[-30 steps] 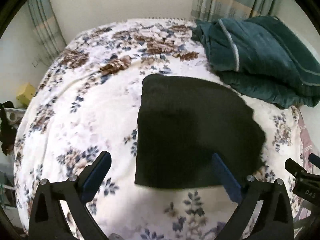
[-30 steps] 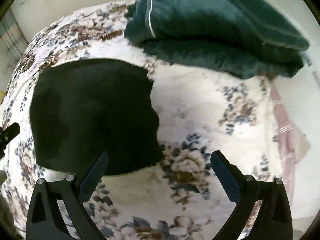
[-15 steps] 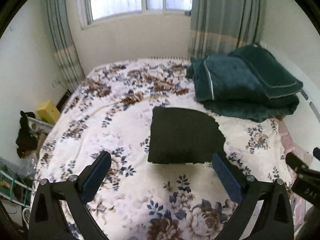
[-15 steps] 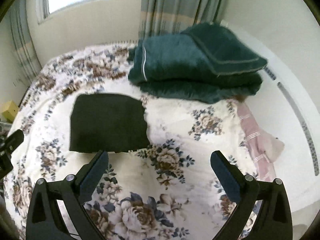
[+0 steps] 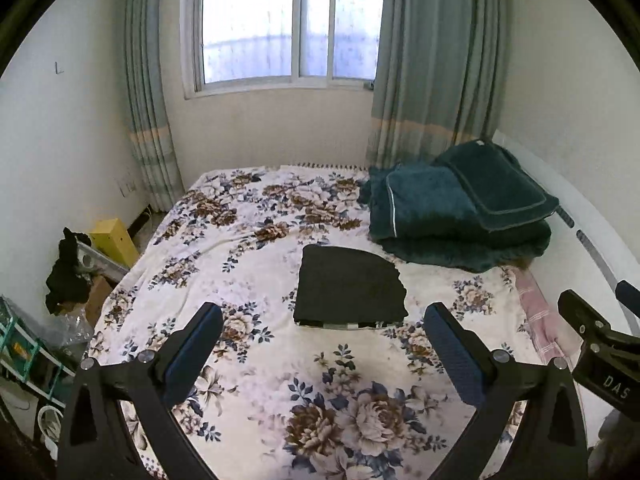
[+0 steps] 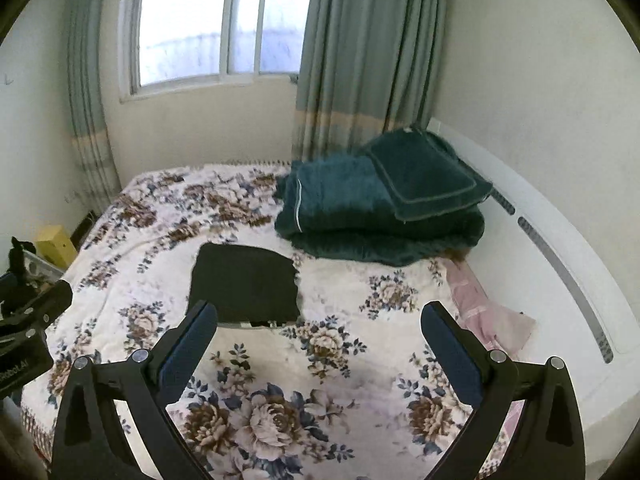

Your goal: Fold small clothes

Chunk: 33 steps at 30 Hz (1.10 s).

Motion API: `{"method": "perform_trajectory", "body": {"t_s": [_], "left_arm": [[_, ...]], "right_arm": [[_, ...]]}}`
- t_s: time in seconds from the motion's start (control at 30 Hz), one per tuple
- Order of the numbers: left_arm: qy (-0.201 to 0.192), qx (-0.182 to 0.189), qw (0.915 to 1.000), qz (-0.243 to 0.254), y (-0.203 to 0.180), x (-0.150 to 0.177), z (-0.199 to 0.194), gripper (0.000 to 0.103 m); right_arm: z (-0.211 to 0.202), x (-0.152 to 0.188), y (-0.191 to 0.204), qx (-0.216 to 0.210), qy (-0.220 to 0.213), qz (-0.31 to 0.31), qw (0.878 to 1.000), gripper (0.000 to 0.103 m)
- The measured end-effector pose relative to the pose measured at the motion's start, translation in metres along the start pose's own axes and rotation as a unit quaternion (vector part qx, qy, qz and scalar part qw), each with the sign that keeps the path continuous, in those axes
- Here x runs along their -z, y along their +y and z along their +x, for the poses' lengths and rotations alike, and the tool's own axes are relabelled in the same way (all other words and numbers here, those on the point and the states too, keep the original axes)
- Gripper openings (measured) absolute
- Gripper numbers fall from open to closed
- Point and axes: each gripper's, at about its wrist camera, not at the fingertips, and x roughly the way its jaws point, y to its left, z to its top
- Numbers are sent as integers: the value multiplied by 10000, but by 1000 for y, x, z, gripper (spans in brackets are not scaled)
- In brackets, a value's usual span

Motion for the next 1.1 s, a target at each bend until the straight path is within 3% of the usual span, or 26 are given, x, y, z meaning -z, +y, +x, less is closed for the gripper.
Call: {"method": "perform_trajectory", "body": {"t_s": [0.23, 0.43, 1.1], "left_arm": [[-335, -37, 9994, 61, -12, 2, -45, 103], [-350, 19, 9994, 36, -21, 10, -58, 103], [-352, -124, 9993, 36, -29, 19, -68, 103]], "right_arm": [[-63, 0, -23, -111, -378, 19, 9992, 103], [-83, 1, -35, -166, -460, -21, 9988, 103], [-72, -6, -45, -448, -491, -94, 9977, 103]]}}
